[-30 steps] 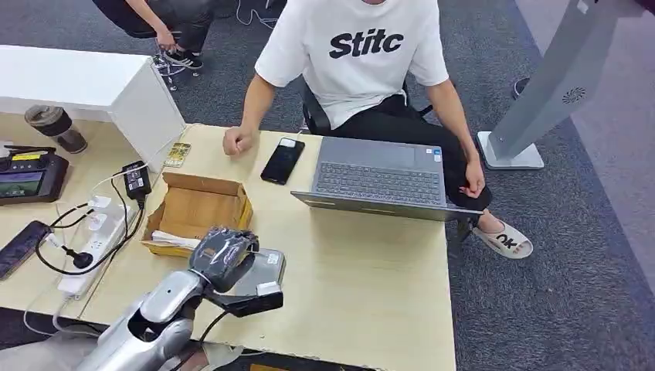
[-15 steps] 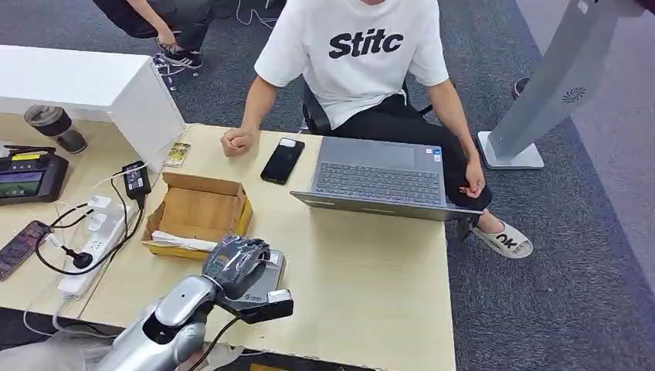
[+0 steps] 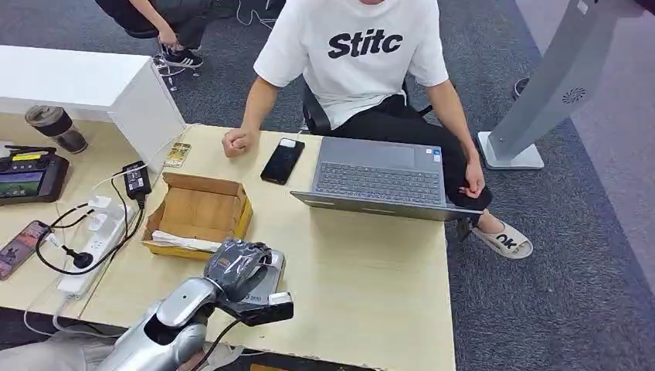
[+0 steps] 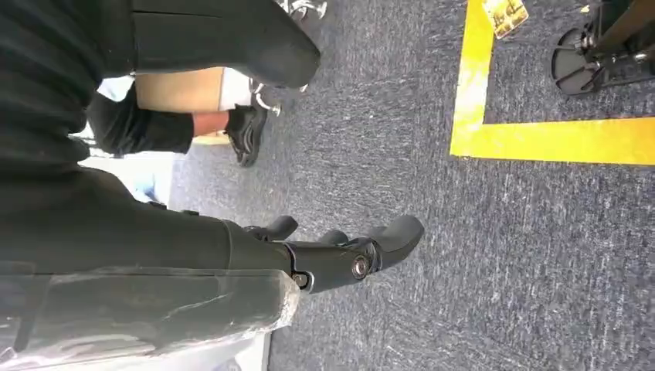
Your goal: Pass the card to the sensor for recognition and then transmit it.
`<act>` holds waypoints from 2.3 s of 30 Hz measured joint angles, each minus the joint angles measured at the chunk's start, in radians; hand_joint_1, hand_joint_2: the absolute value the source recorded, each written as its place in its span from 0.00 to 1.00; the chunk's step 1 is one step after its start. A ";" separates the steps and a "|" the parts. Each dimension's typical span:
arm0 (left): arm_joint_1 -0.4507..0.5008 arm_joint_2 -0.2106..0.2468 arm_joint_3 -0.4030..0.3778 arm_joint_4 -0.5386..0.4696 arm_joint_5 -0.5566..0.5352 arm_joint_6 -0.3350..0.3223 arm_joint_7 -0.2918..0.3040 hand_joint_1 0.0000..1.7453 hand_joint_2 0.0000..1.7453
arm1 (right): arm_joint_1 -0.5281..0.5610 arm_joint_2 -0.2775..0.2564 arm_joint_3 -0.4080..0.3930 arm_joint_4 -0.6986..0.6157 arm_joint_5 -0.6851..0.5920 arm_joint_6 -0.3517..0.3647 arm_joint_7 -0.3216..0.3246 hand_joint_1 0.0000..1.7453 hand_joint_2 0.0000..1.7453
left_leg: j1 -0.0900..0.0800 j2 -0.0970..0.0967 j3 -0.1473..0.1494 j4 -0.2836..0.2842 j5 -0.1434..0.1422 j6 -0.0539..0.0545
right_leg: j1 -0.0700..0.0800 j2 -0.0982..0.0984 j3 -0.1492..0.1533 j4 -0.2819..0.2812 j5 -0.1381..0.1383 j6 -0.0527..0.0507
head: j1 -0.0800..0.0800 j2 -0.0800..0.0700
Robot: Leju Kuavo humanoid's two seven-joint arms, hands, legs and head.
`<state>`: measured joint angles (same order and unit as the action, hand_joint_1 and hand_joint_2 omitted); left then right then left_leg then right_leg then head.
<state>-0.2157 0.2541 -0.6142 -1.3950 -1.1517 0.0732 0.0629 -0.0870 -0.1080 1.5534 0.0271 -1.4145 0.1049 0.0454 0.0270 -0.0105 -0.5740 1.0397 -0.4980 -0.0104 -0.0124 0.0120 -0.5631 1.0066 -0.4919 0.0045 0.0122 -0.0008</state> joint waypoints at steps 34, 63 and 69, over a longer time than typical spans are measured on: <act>-0.252 0.155 0.143 -0.102 -0.187 0.068 0.116 1.00 1.00 | 0.007 0.001 0.000 0.000 -0.033 0.000 0.020 0.00 1.00 | 0.000 0.001 0.000 0.000 0.000 0.000 | 0.000 0.001 -0.001 0.001 0.000 0.000 | 0.000 0.000; -0.320 0.220 0.439 -0.101 -0.096 0.227 0.151 0.00 1.00 | 0.009 0.013 0.001 -0.001 -0.023 0.000 0.048 0.00 1.00 | 0.001 0.006 -0.001 0.000 -0.001 -0.001 | 0.000 0.006 -0.003 0.001 0.000 0.000 | 0.000 0.000; -0.261 0.229 0.551 -0.117 -0.039 0.244 0.114 0.00 1.00 | 0.014 0.014 0.001 -0.001 -0.021 0.000 0.064 0.00 1.00 | 0.000 0.005 -0.001 0.000 -0.001 -0.001 | 0.000 0.006 -0.003 0.001 0.000 0.000 | 0.000 0.000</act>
<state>-0.4764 0.4833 -0.0636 -1.5125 -1.1906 0.3177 0.1767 -0.0728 -0.0942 1.5541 0.0263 -1.4359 0.1049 0.1095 0.0274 -0.0052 -0.5751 1.0396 -0.4987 -0.0109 -0.0122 0.0177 -0.5659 1.0076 -0.4919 0.0043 0.0126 -0.0008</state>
